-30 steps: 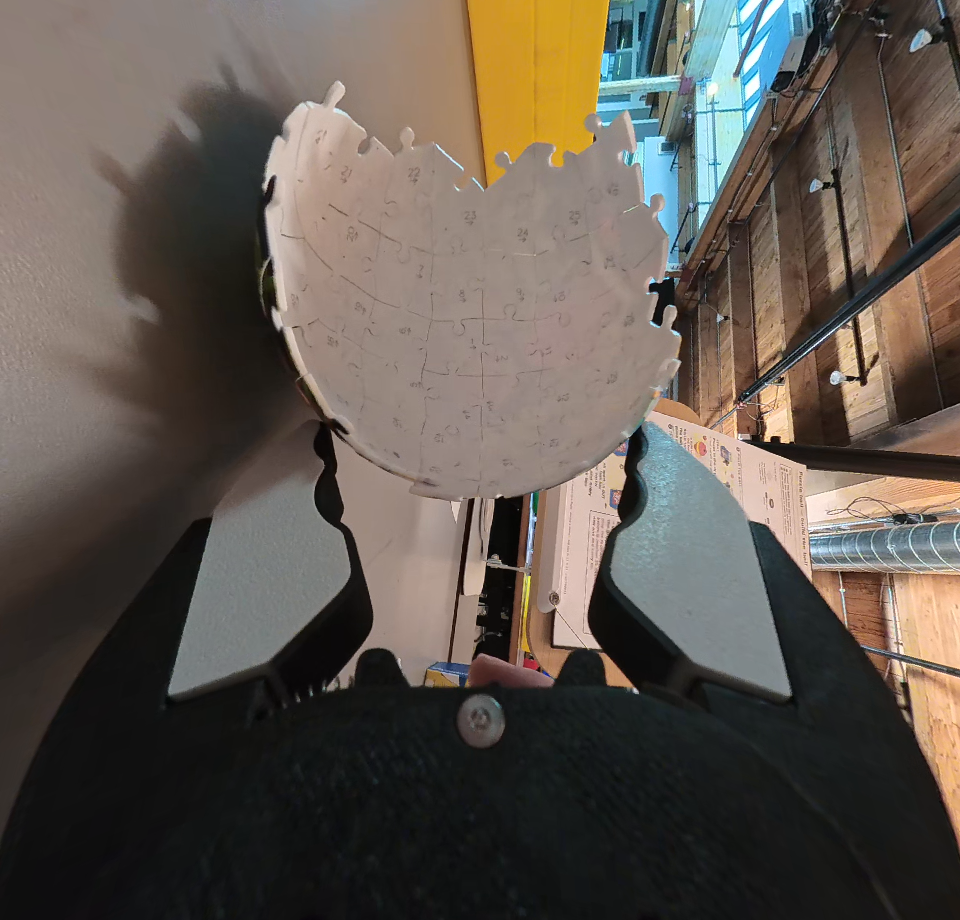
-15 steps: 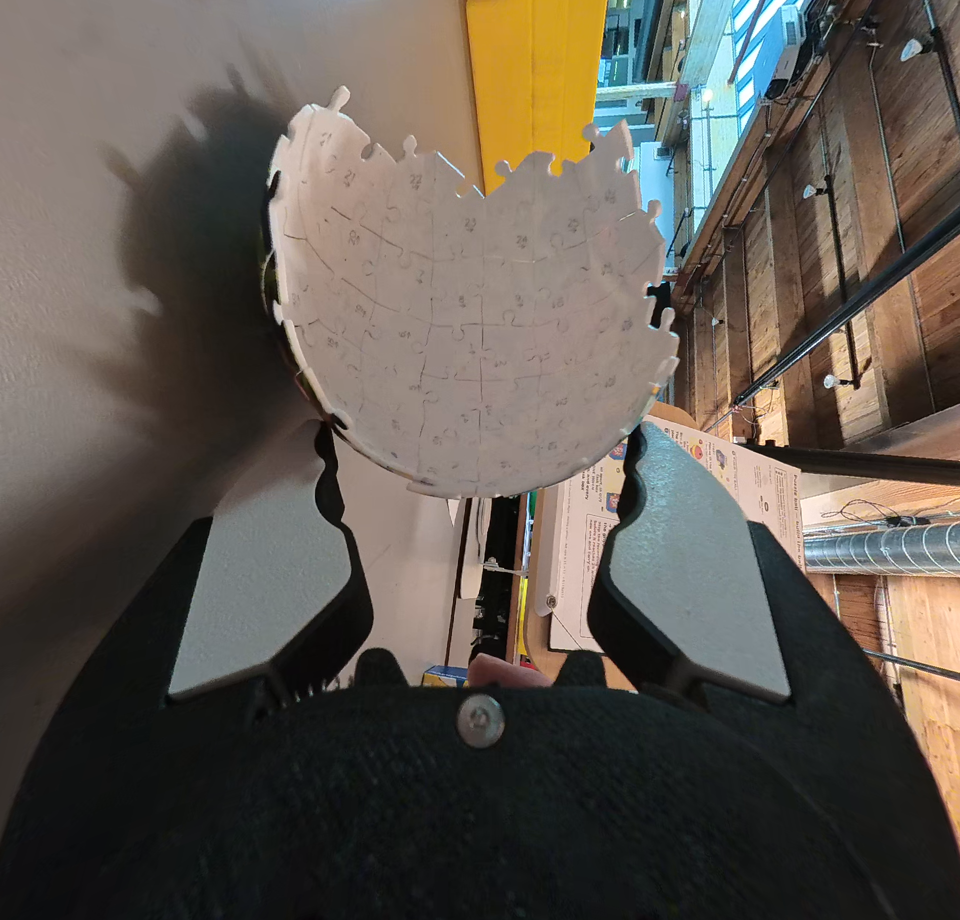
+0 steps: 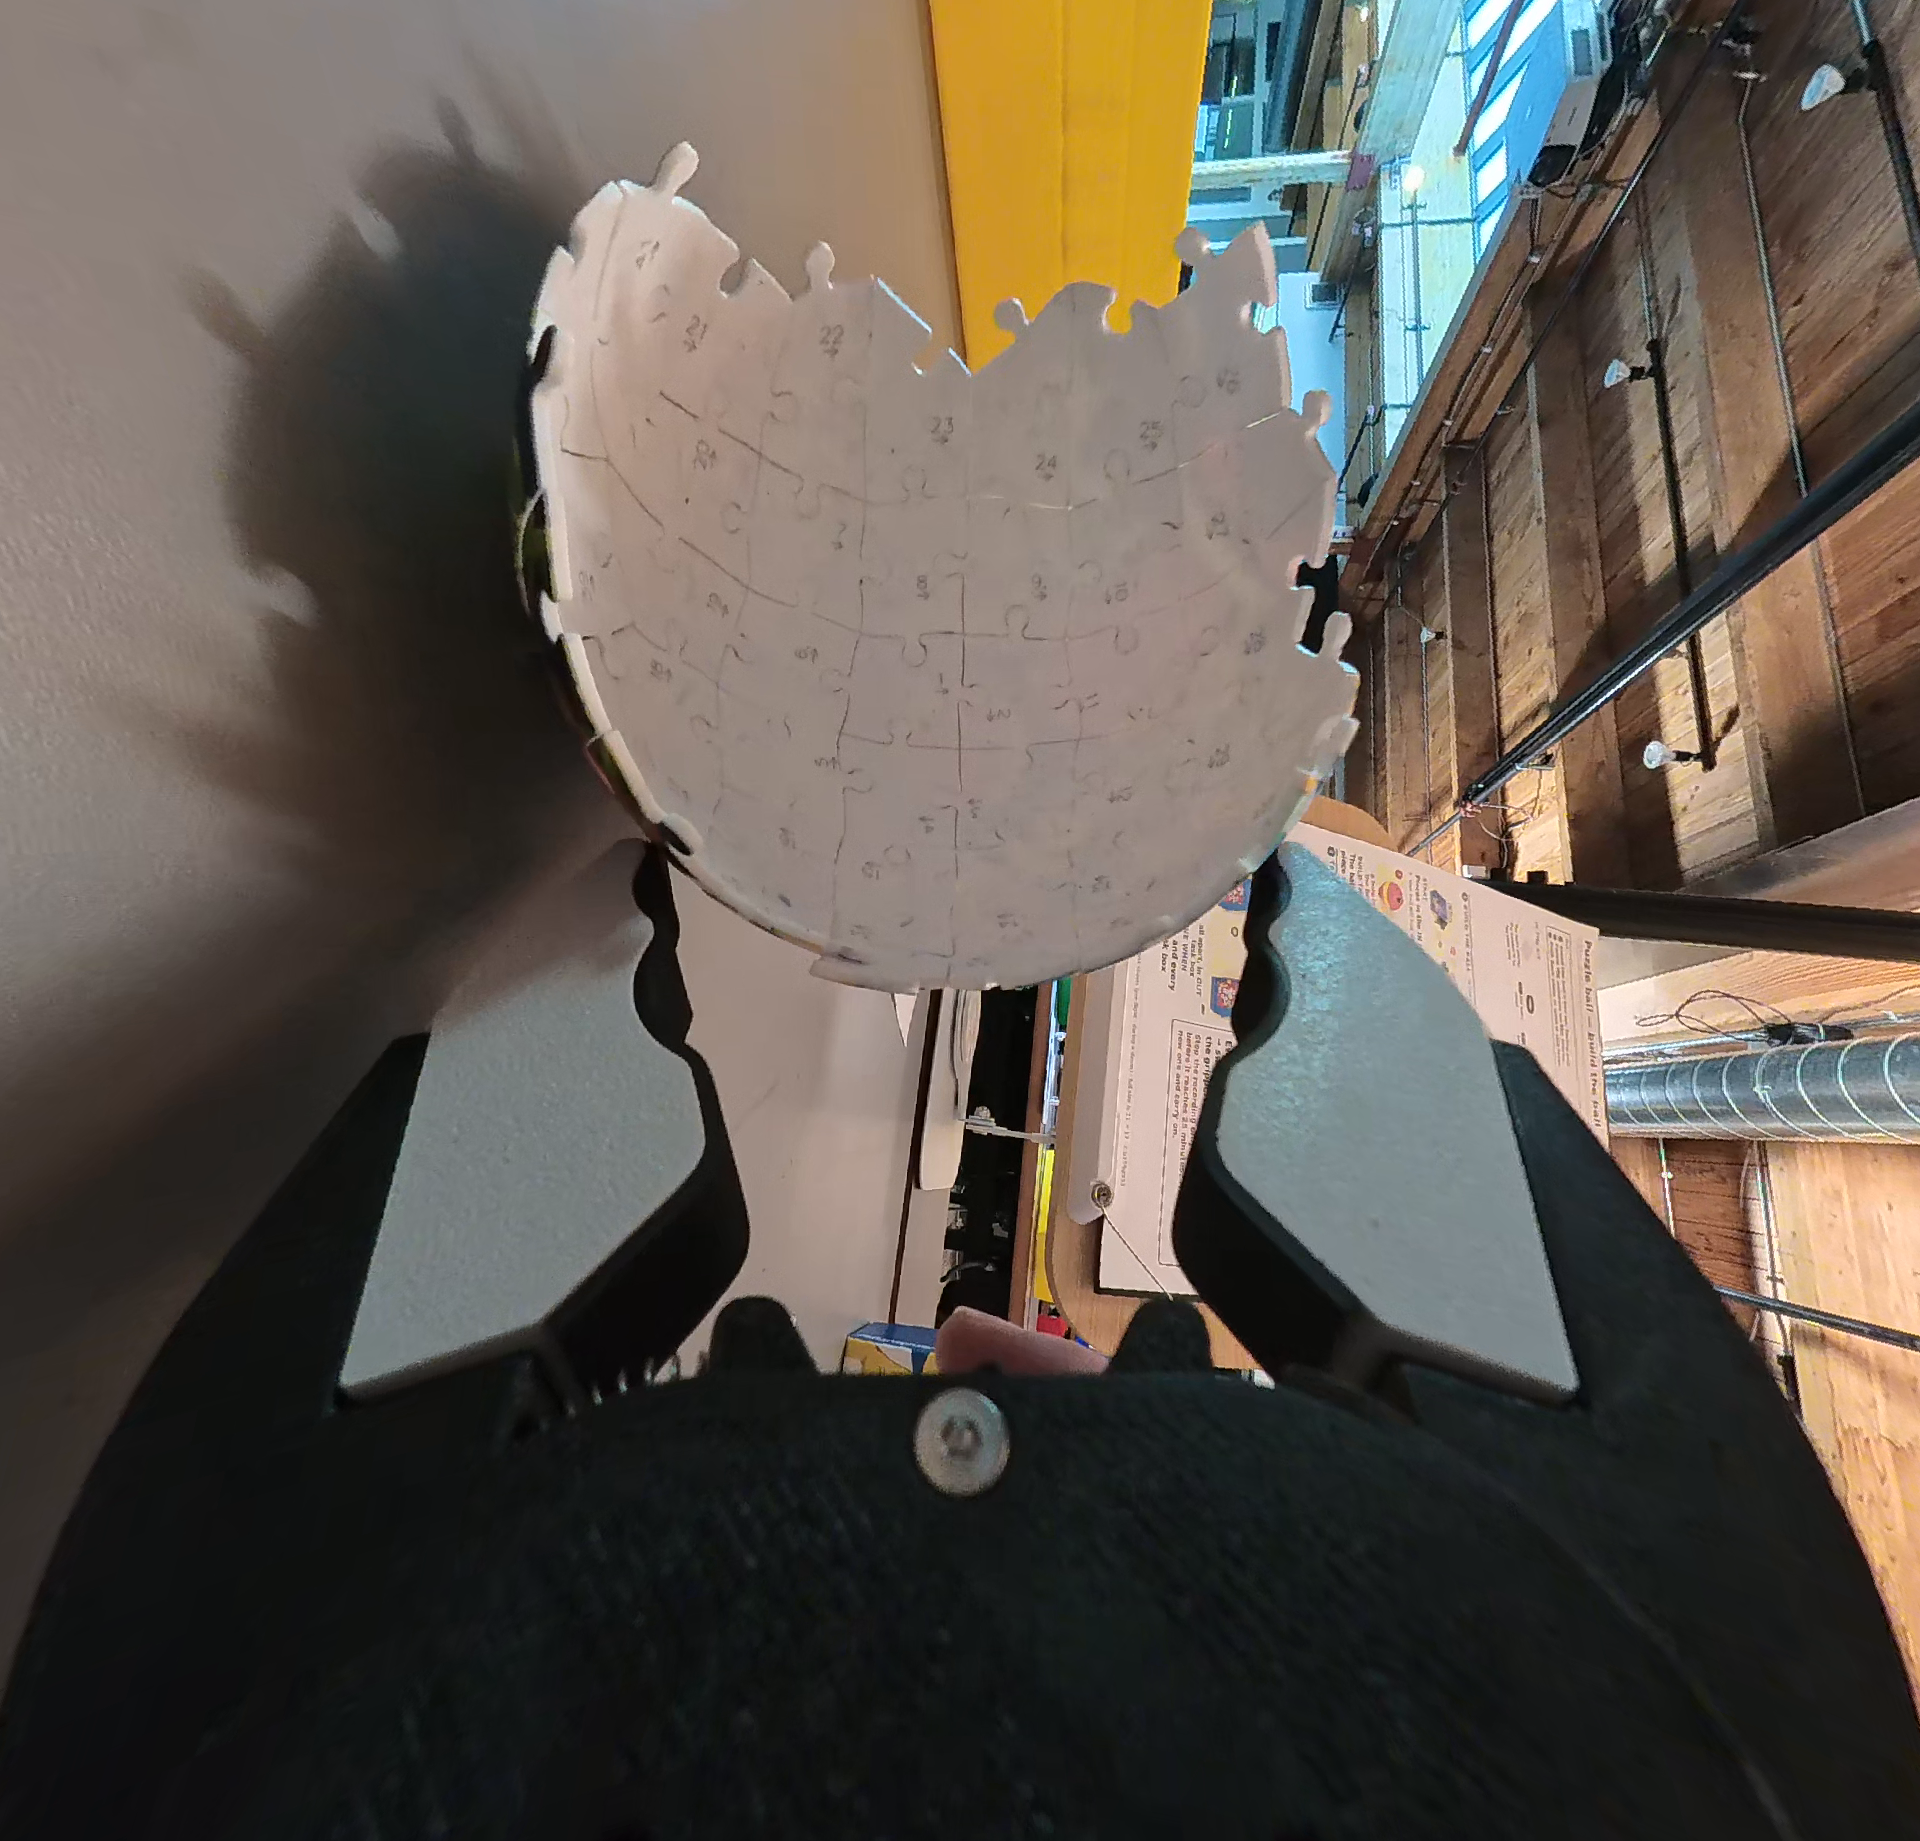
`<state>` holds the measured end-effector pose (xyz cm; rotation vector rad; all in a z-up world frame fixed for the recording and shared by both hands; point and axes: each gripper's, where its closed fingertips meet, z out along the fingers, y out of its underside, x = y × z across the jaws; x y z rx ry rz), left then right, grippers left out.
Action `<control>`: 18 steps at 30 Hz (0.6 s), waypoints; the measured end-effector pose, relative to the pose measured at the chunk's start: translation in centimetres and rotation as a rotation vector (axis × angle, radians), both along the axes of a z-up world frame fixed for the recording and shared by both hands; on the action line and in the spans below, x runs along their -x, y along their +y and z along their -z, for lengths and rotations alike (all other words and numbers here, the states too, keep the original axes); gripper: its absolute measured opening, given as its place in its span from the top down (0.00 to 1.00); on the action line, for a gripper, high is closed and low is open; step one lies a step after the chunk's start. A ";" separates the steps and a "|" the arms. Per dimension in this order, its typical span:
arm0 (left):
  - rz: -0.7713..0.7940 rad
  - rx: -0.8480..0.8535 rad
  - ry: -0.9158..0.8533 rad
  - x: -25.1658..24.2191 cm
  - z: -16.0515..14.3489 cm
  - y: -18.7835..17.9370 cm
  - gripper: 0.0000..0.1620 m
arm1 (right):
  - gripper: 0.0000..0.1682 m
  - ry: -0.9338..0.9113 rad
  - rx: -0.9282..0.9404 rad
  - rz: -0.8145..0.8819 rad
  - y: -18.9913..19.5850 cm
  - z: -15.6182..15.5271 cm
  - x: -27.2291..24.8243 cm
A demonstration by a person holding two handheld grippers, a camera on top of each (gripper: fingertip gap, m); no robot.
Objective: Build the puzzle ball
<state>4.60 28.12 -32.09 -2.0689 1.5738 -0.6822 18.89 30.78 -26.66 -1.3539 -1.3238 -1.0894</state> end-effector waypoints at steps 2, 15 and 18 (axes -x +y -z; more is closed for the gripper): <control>0.020 -0.026 0.037 0.3 0.6 -0.2 0.85 | 0.38 0.001 0.000 0.000 0.0 0.0 0.0; 0.086 -0.100 -0.049 -1.3 -0.6 -1.6 0.85 | 0.38 -0.002 -0.002 0.001 0.0 0.0 0.0; 0.121 -0.128 0.004 -1.4 0.8 -1.3 0.83 | 0.38 -0.003 -0.003 0.001 0.0 0.0 0.0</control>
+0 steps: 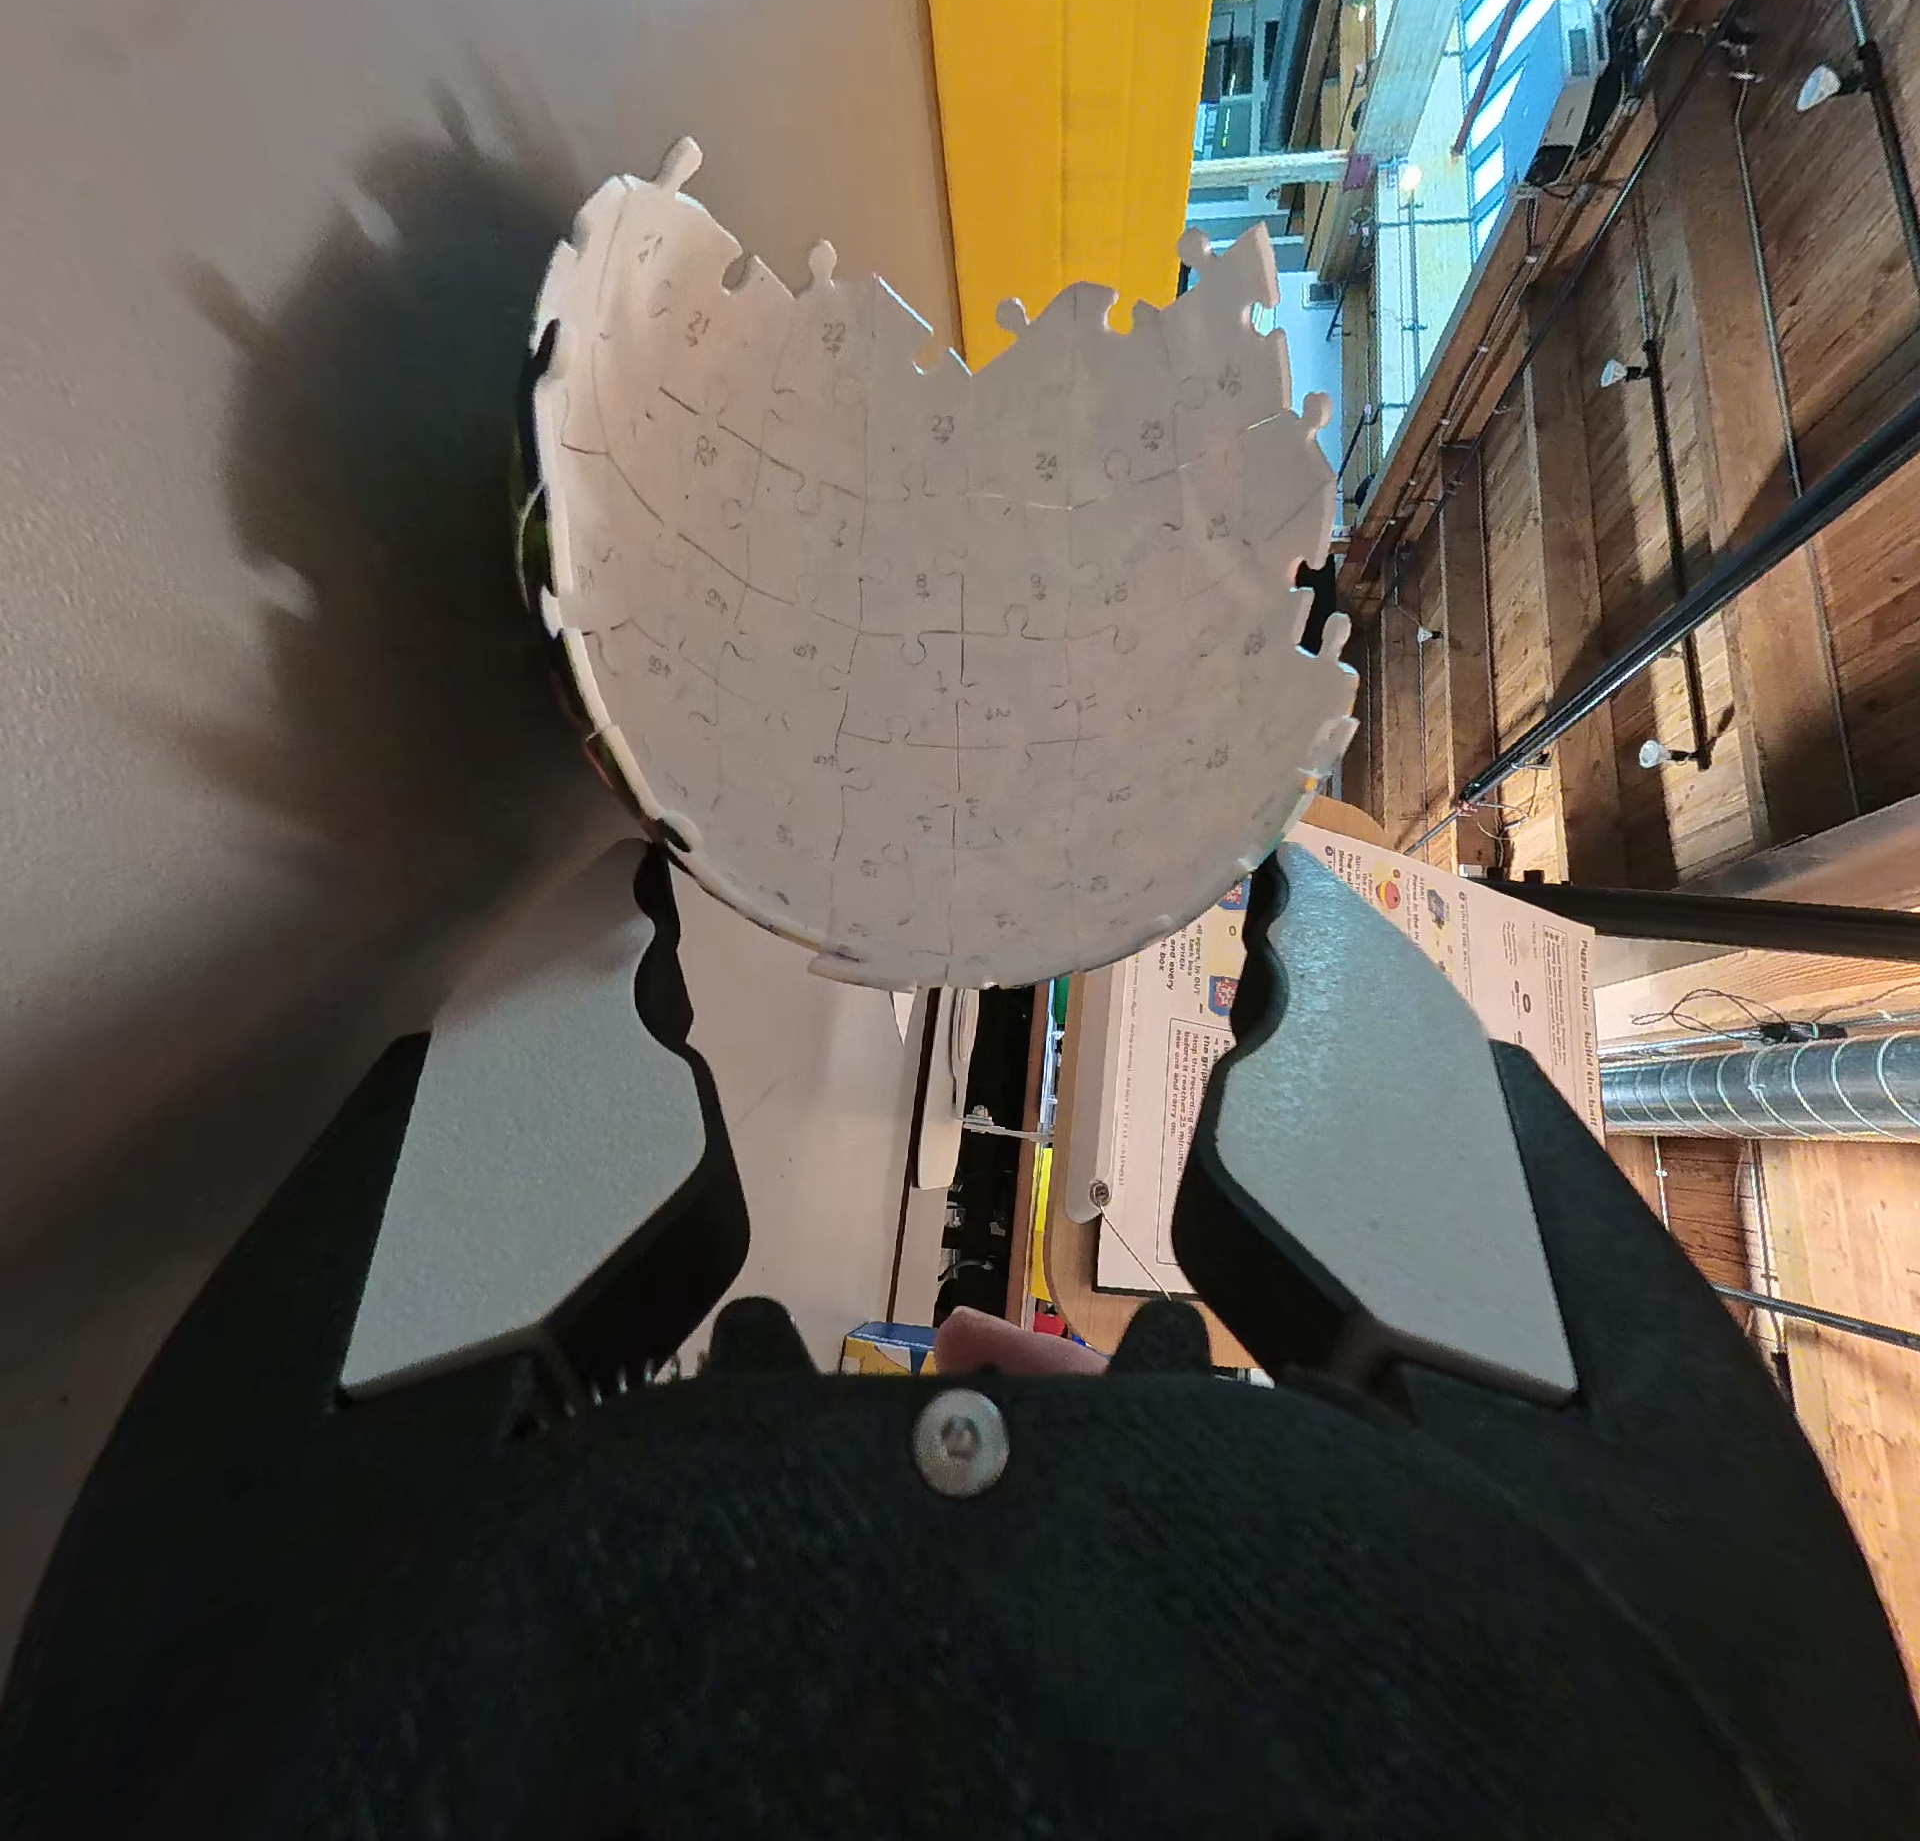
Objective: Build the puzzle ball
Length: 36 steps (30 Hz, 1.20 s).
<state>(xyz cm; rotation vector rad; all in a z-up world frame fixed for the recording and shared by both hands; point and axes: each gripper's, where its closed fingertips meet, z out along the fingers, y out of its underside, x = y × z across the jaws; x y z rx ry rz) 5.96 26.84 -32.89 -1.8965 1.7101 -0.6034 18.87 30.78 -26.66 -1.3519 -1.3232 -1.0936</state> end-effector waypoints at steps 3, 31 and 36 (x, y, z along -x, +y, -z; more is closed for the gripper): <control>-0.013 0.015 -0.018 -0.4 0.1 -0.2 0.85 | 0.38 0.001 -0.001 -0.001 0.0 0.0 0.0; -0.041 -0.209 -0.004 0.9 -0.5 4.7 0.87 | 0.38 -0.166 -0.021 -0.024 -0.1 -0.8 1.6; -0.030 -0.230 -0.032 0.2 -1.3 5.3 0.87 | 0.38 -0.196 0.004 -0.036 0.4 -0.9 2.3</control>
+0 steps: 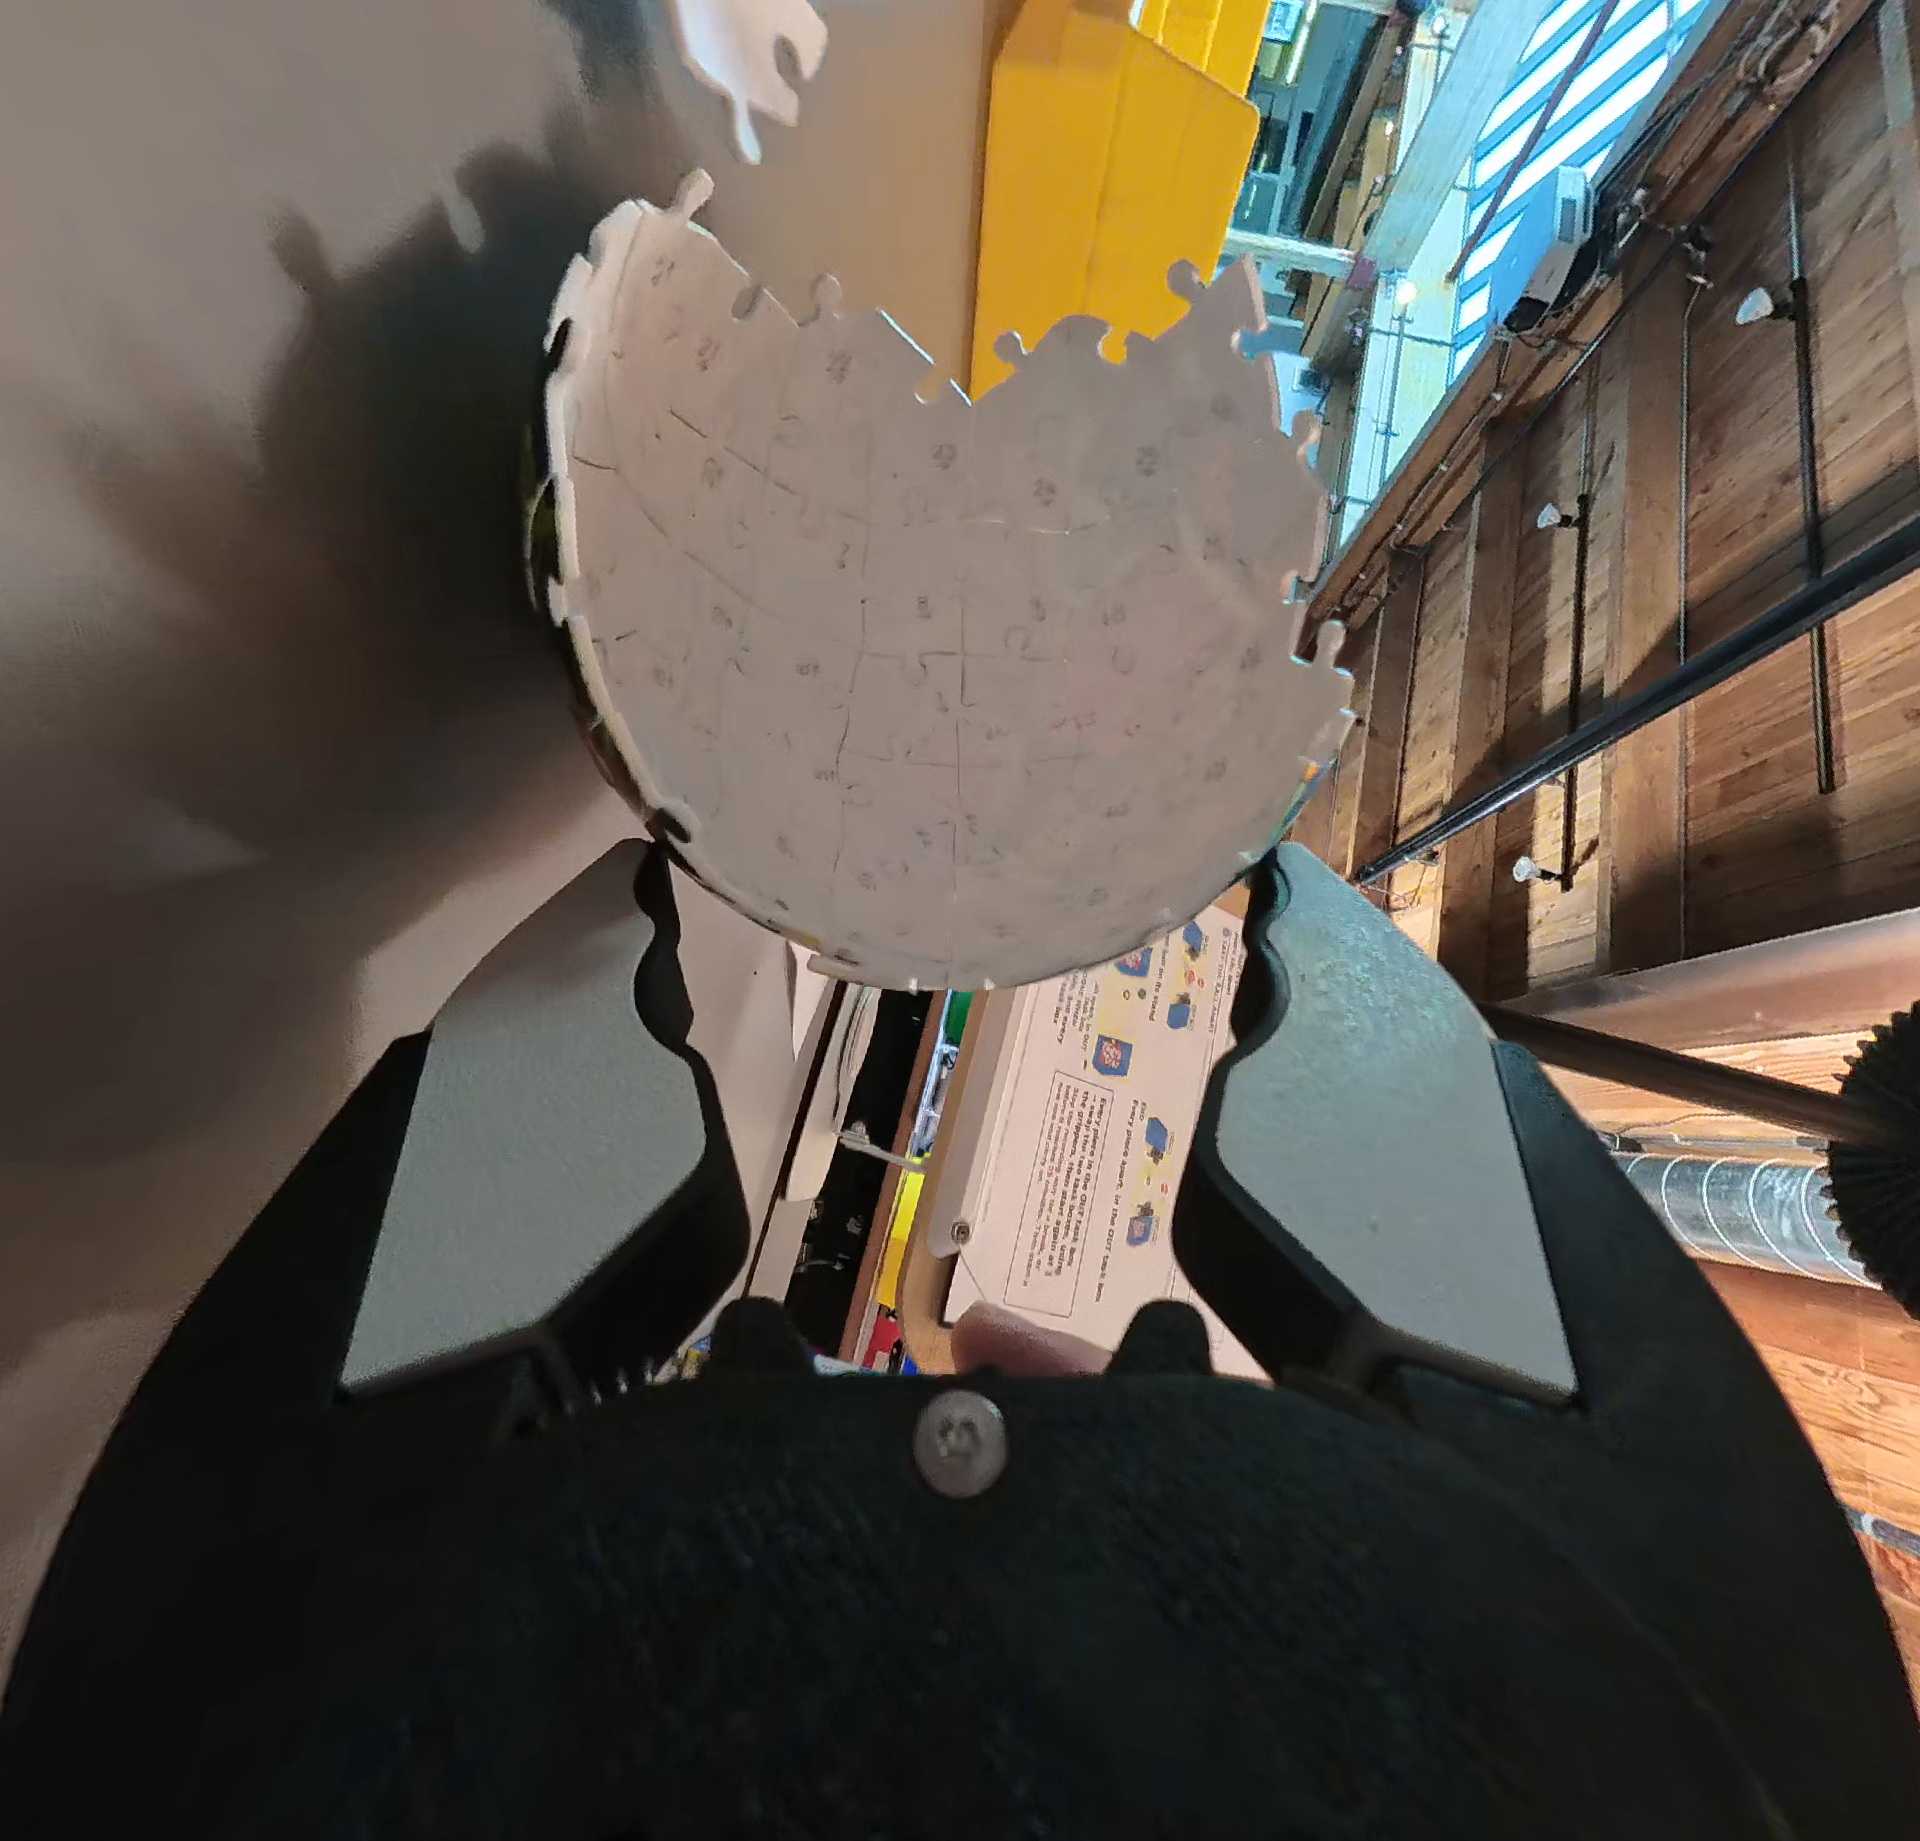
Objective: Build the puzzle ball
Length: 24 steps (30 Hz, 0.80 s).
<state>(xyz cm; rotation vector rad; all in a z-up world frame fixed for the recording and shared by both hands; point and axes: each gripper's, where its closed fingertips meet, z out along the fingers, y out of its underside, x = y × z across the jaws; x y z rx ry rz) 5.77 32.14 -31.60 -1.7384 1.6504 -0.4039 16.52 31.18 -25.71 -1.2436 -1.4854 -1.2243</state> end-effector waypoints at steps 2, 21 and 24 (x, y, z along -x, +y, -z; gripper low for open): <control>0.001 -0.059 0.017 -0.1 -0.5 0.8 0.87 | 0.38 -0.011 0.012 -0.001 0.3 -0.1 0.1; 0.014 -0.018 0.067 -1.1 1.1 1.7 0.88 | 0.40 -0.065 0.114 -0.012 1.8 -0.5 0.6; 0.023 -0.013 0.073 -1.0 1.1 1.9 0.87 | 0.40 -0.063 0.125 -0.012 2.0 -0.5 0.5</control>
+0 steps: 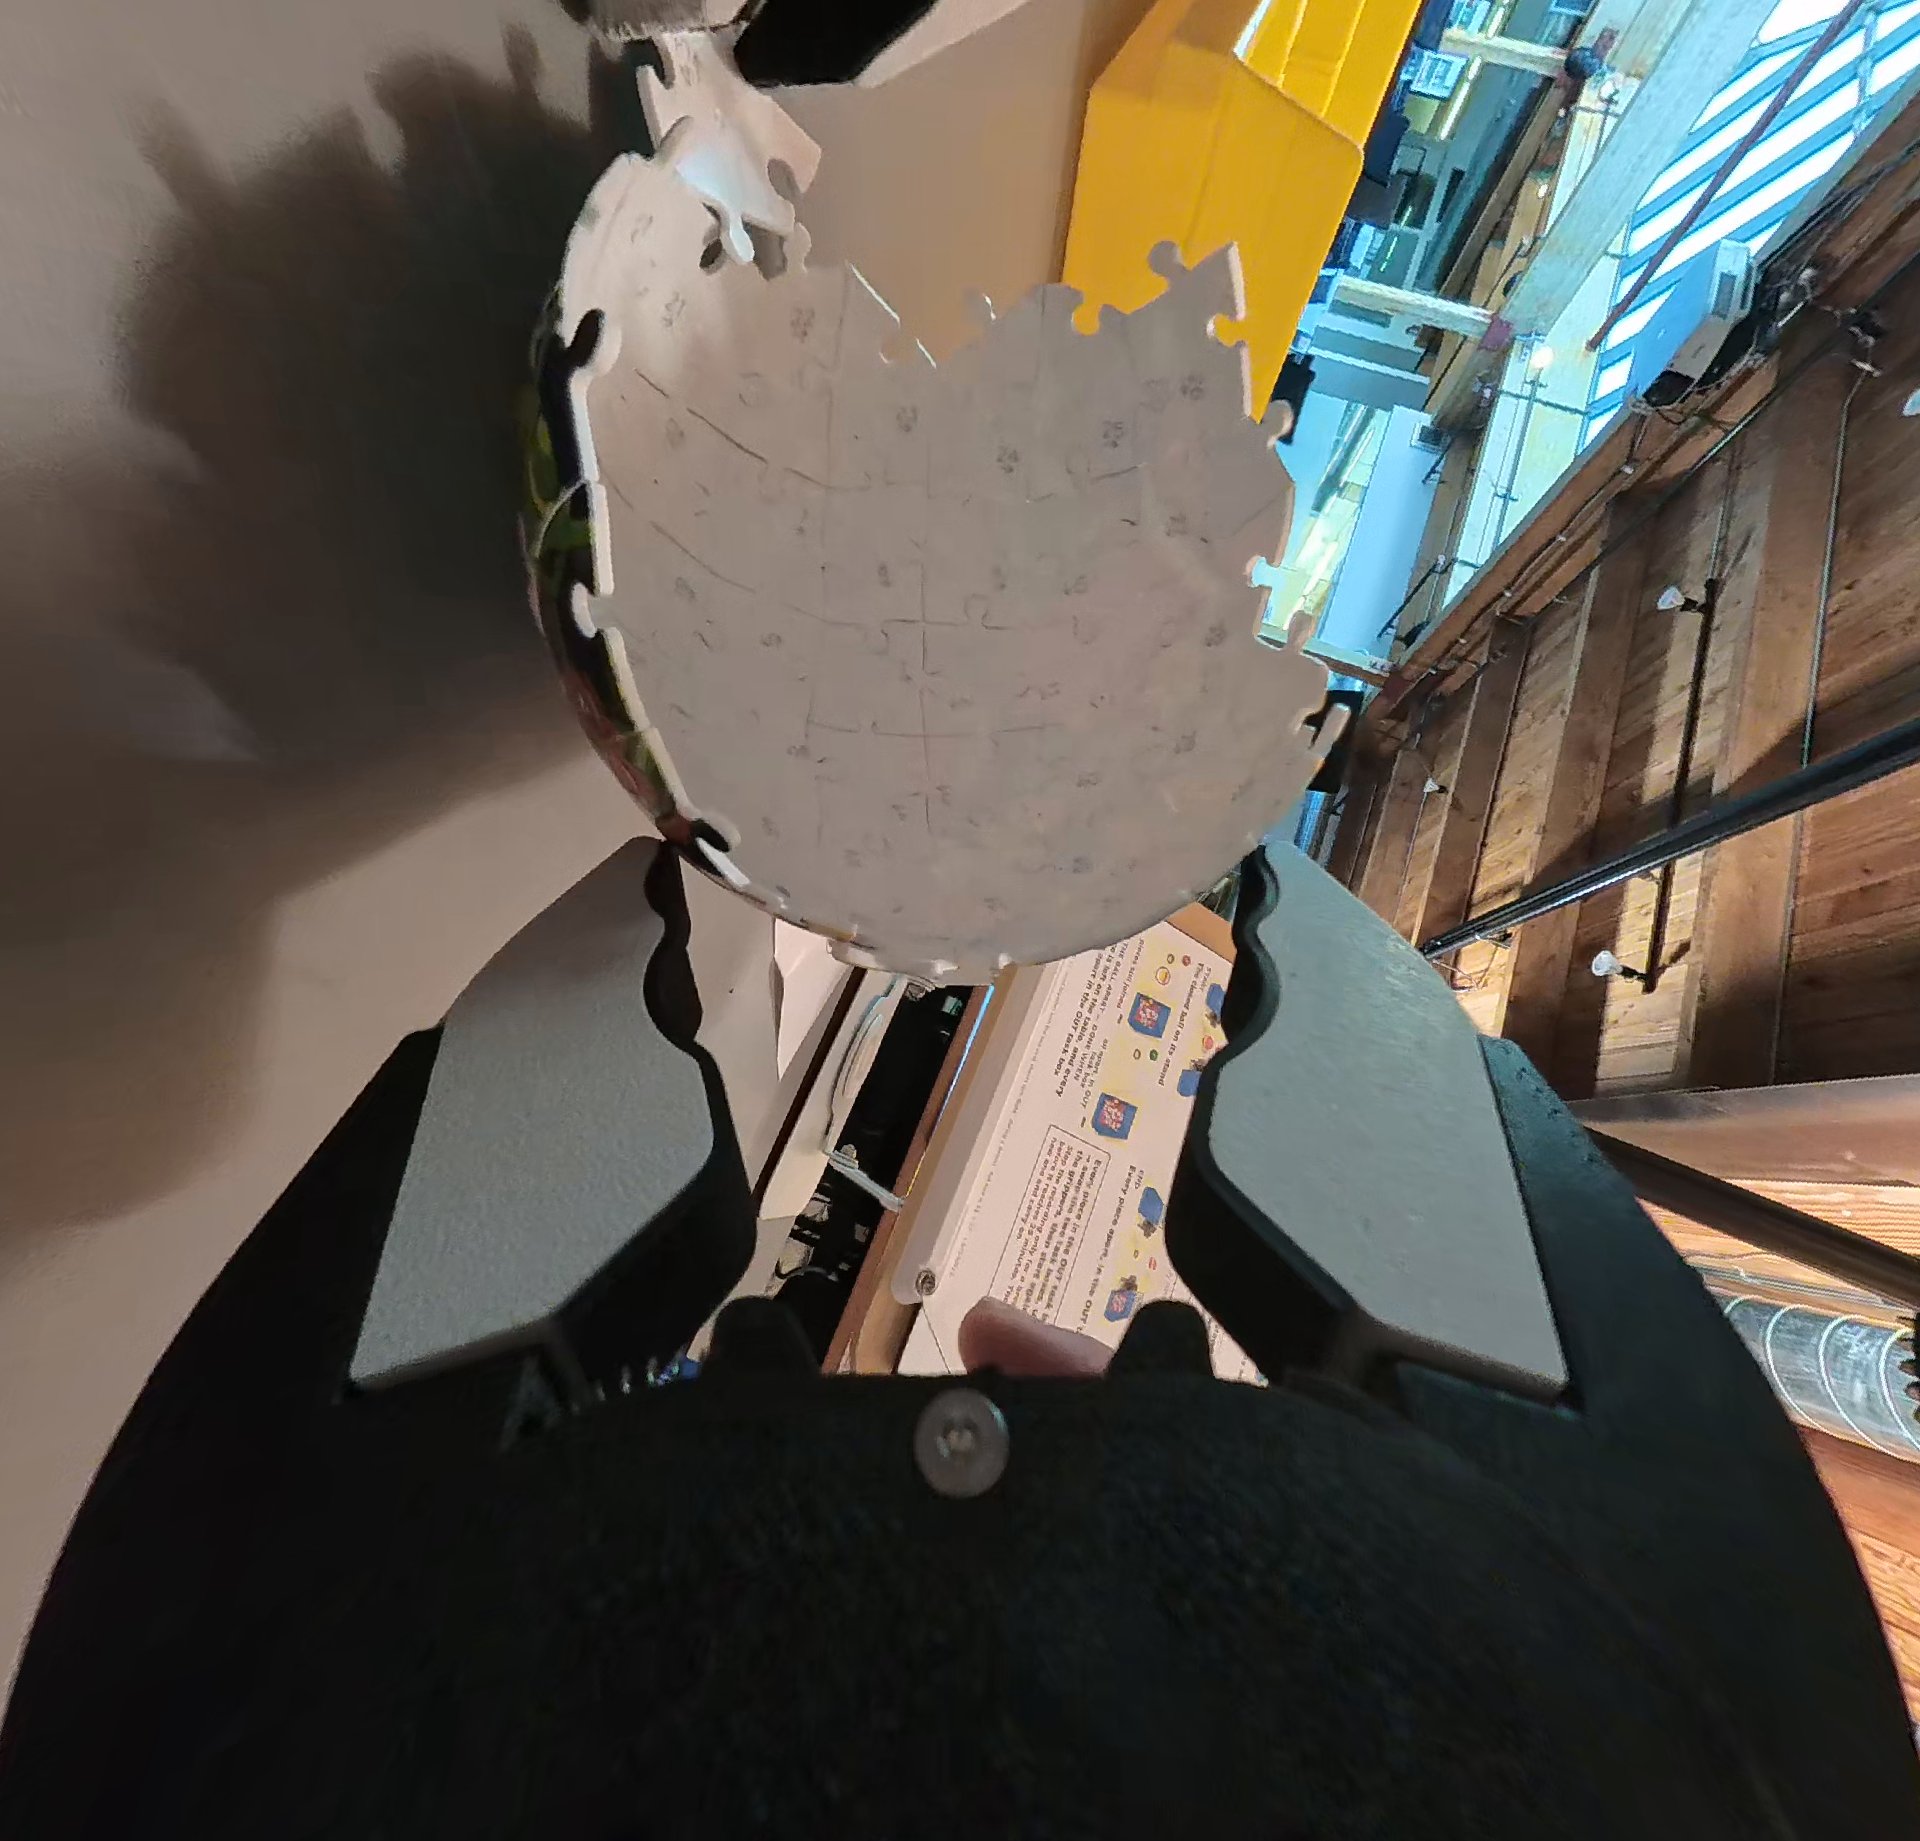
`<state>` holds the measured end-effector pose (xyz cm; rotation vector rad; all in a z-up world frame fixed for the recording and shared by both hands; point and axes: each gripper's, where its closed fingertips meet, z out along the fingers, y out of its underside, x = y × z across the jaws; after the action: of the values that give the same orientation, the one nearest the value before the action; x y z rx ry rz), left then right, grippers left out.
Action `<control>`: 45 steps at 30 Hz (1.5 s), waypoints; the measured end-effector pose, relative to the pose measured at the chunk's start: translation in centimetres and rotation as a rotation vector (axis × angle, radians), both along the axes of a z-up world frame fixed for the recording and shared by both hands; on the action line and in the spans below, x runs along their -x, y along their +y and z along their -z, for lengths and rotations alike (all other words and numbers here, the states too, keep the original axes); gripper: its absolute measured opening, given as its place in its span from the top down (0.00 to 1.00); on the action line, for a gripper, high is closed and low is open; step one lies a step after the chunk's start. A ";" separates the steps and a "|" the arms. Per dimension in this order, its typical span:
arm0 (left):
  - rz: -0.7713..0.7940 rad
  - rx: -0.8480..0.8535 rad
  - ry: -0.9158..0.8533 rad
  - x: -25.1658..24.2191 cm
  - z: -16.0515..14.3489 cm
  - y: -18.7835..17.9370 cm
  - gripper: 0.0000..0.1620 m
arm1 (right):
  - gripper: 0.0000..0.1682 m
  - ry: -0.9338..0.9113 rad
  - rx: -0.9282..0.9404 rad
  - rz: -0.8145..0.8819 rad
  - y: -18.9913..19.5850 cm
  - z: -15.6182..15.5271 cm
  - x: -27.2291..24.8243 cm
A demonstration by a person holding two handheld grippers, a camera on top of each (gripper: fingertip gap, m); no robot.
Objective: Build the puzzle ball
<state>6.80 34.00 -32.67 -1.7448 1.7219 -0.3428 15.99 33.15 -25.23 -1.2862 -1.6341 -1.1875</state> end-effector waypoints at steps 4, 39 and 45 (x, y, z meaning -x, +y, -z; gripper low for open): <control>0.000 0.002 -0.019 0.0 -0.4 0.1 0.86 | 0.40 -0.014 0.003 -0.002 0.2 -0.1 0.2; -0.163 -0.077 -0.361 -2.1 -6.0 7.0 0.98 | 0.42 -0.034 0.010 0.012 0.7 -0.3 0.9; -0.193 -0.066 -0.445 -1.7 -5.3 7.6 0.98 | 0.35 0.395 0.062 0.033 0.1 -0.4 0.2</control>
<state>8.45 41.57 -27.34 -1.6215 1.2273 -0.5347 15.77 33.24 -24.80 -1.4837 -1.3718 -0.8389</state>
